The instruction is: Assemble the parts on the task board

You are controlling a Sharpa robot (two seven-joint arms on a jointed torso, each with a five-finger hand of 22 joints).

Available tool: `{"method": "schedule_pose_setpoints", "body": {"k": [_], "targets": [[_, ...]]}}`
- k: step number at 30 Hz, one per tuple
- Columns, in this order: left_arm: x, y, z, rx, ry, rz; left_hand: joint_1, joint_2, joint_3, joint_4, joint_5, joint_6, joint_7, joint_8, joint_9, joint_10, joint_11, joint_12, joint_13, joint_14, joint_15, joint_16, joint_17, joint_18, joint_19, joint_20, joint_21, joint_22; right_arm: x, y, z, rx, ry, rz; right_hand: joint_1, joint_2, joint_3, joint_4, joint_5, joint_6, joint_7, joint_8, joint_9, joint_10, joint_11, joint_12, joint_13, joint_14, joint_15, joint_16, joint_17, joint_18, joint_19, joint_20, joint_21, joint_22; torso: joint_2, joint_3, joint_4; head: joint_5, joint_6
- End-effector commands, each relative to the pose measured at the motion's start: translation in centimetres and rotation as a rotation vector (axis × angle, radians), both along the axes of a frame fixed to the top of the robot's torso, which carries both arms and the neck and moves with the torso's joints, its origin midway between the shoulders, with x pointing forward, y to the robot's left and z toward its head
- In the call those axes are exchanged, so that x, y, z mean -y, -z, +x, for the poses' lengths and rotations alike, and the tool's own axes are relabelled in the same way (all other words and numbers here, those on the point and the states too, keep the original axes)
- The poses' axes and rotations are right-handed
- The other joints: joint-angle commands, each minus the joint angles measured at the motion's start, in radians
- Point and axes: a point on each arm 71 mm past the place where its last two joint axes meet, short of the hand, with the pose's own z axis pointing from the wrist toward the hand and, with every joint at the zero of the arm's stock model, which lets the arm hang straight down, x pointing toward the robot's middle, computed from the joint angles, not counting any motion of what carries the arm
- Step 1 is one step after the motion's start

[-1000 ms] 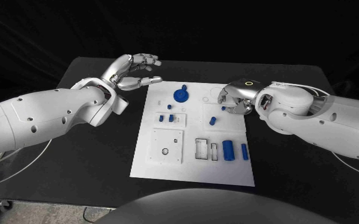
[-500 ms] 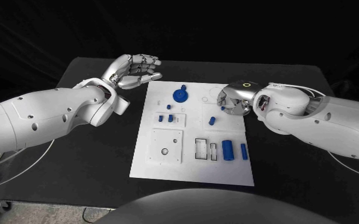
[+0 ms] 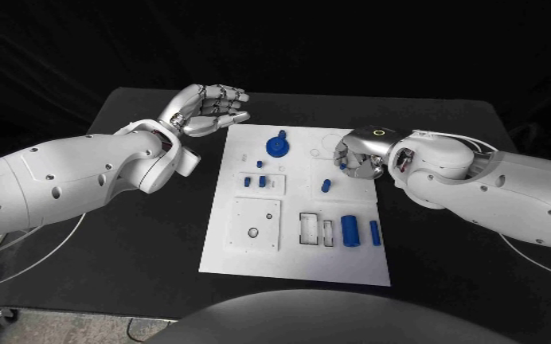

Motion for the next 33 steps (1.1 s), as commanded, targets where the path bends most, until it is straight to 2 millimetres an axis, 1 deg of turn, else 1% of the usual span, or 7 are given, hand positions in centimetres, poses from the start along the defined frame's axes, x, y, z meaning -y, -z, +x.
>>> {"method": "schedule_pose_setpoints", "body": {"k": [1,10,18,23,27,31,33], "targets": [[0.2,0.1,0.0,-0.017,0.015,-0.009,0.000,0.009,0.003,-0.001,0.006,0.003,0.005,0.003,-0.002,-0.001,0.008,0.003,-0.002,0.009,0.002,0.005,-0.002,0.021,0.008,0.001,0.002,-0.002,0.0,0.3,-0.2,-0.009,-0.015,0.016,0.003,0.018,0.004,-0.008,0.008,0.014,-0.002,0.012,0.010,0.019,-0.005,0.006,-0.004,0.009,-0.001,0.007,0.001,-0.006,0.011,0.001,0.008,0.004,0.000,0.0002,-0.0011,-0.002,0.000],[0.2,0.2,0.1,-0.024,0.010,-0.006,0.002,0.015,0.002,0.000,0.008,0.004,0.007,0.003,-0.005,-0.001,0.011,0.007,-0.003,0.013,0.003,0.007,-0.005,0.021,0.016,0.001,0.004,-0.005,0.3,-0.3,-0.1,0.046,-0.008,0.084,0.007,0.046,0.006,-0.013,0.023,0.035,0.002,0.031,0.044,0.067,-0.013,0.007,-0.020,0.038,-0.006,0.045,0.024,-0.014,0.039,-0.004,0.056,0.028,0.000,-0.0001,0.0006,0.000,0.000],[0.1,0.3,0.1,-0.036,0.005,-0.001,0.002,0.023,0.000,-0.001,0.008,0.004,0.009,0.003,-0.008,-0.001,0.014,0.010,-0.004,0.016,0.005,0.008,-0.008,0.021,0.023,0.001,0.006,-0.009,0.6,-1.2,-0.1,0.081,0.000,0.130,-0.013,0.052,-0.004,-0.001,0.028,0.038,-0.002,0.038,0.064,0.078,-0.014,-0.005,-0.037,0.050,-0.005,0.058,0.029,-0.017,0.050,-0.003,0.066,0.035,0.000,-0.0001,0.0009,0.003,0.000],[0.1,0.3,0.1,-0.042,0.003,0.001,0.003,0.033,-0.001,-0.001,0.010,0.003,0.011,0.002,-0.010,-0.001,0.017,0.012,-0.004,0.017,0.006,0.009,-0.011,0.021,0.029,0.001,0.007,-0.012,0.6,-2.5,-0.2,0.087,0.004,0.140,-0.022,0.052,-0.008,0.004,0.025,0.034,-0.003,0.037,0.071,0.078,-0.012,-0.014,-0.047,0.050,-0.004,0.056,0.026,-0.016,0.051,-0.002,0.063,0.035,-0.001,-0.0006,-0.0005,0.006,0.000],[0.1,0.4,0.2,-0.046,0.004,0.003,0.004,0.035,-0.001,-0.001,0.010,0.003,0.012,0.002,-0.011,-0.001,0.018,0.013,-0.004,0.018,0.006,0.009,-0.012,0.020,0.029,0.001,0.007,-0.013,0.3,-4.3,-0.6,0.090,-0.004,0.146,-0.025,0.052,-0.009,0.006,0.022,0.030,-0.002,0.035,0.073,0.078,-0.011,-0.019,-0.053,0.047,-0.002,0.050,0.019,-0.016,0.049,-0.002,0.055,0.033,-0.002,-0.0020,-0.0004,0.006,0.000],[0.3,0.5,0.3,-0.051,0.008,0.003,0.005,0.038,-0.002,-0.001,0.011,0.003,0.012,0.002,-0.012,-0.001,0.018,0.014,-0.004,0.018,0.006,0.009,-0.013,0.020,0.031,0.001,0.007,-0.014,-0.6,-5.7,-1.3,0.071,-0.021,0.152,-0.025,0.052,-0.008,0.006,0.021,0.025,-0.001,0.031,0.073,0.079,-0.010,-0.024,-0.057,0.045,-0.002,0.046,0.015,-0.015,0.047,-0.001,0.050,0.032,-0.004,-0.0031,0.0002,0.005,0.000],[0.4,0.5,0.3,-0.052,0.009,0.003,0.006,0.042,-0.003,-0.002,0.012,0.002,0.013,0.002,-0.013,-0.001,0.019,0.015,-0.004,0.018,0.006,0.010,-0.014,0.020,0.032,0.001,0.008,-0.015,-1.4,-6.1,-1.9,0.057,-0.041,0.152,-0.024,0.051,-0.008,0.006,0.020,0.024,-0.001,0.030,0.073,0.079,-0.010,-0.025,-0.058,0.044,-0.002,0.045,0.014,-0.015,0.047,-0.001,0.048,0.032,-0.002,-0.0024,0.0010,0.006,0.000]]}}
